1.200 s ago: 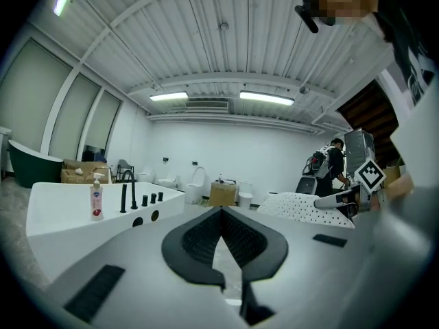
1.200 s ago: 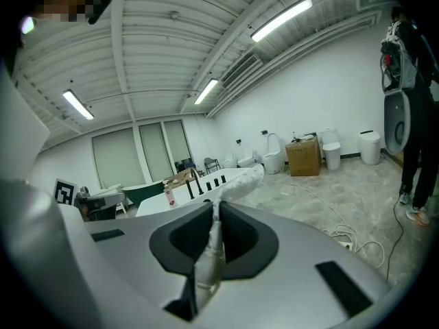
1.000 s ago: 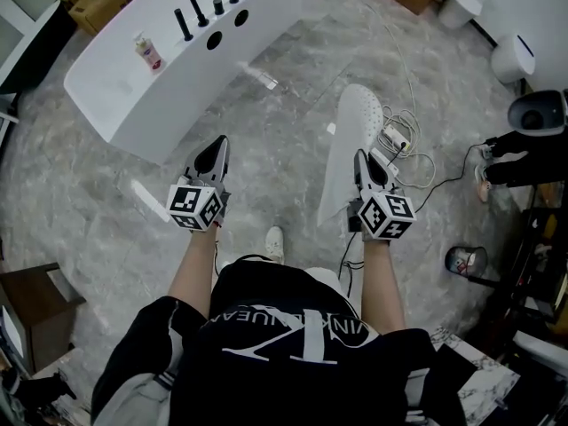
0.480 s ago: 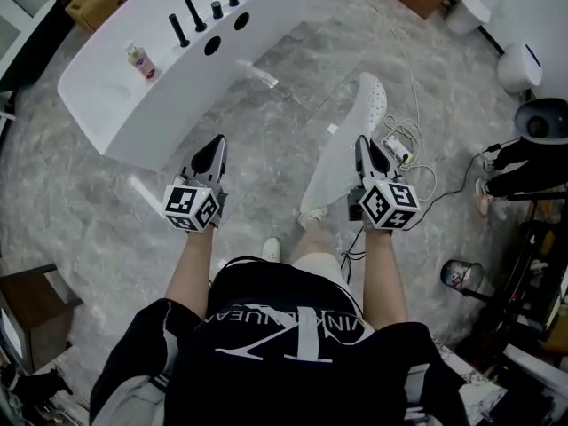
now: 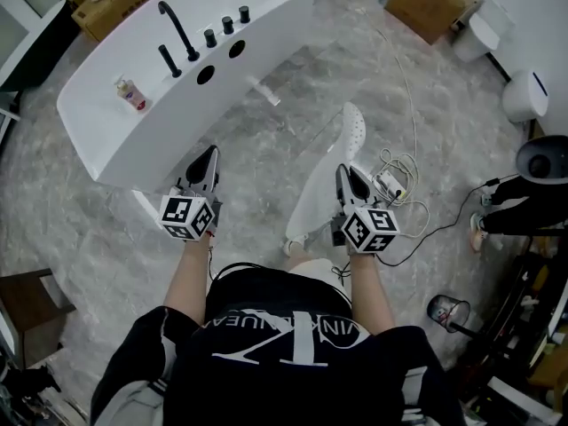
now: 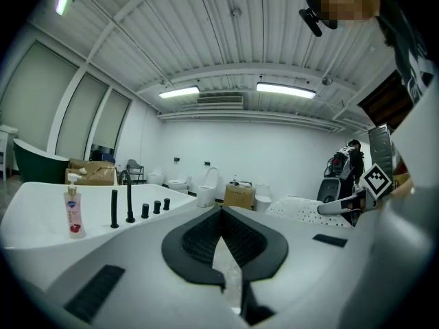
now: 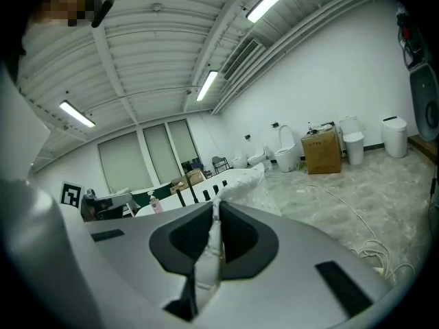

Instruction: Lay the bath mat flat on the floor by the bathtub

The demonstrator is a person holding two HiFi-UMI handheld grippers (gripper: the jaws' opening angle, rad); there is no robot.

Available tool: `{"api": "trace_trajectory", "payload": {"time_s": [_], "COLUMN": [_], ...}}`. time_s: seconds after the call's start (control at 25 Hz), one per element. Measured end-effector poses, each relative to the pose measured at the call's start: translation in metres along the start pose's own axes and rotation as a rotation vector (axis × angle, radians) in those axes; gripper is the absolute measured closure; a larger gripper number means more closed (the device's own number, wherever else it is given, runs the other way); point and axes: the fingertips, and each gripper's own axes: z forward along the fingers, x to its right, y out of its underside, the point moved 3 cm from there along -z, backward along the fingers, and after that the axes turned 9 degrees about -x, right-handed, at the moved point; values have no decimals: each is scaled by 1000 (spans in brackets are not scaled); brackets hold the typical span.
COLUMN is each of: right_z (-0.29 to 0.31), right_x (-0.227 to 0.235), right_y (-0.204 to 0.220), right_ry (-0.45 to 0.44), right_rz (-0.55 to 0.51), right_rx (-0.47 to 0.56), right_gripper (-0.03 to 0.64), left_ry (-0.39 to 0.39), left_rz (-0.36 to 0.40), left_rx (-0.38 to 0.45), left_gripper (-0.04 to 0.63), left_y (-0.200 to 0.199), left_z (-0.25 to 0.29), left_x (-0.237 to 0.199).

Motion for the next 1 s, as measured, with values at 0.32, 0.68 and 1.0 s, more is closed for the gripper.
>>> {"api": "trace_trajectory", "payload": {"time_s": [0.32, 0.68, 1.0], "right_z": [37, 73, 105], "right_x": [57, 118, 161], "right_y": [-40, -81, -112], "right_ry": [-44, -66, -34], "right_rz": [-42, -73, -88], "right_rx": [-48, -58, -67], "right_gripper": [578, 578, 578], "left_ry": [-22, -28, -17], "left_rz": [-9, -10, -8], "left_rx": [3, 5, -10], "left_gripper": [581, 581, 581], "left_y": [-19, -27, -33], "left_z": [79, 141, 178], "left_x": [25, 50, 53]}}
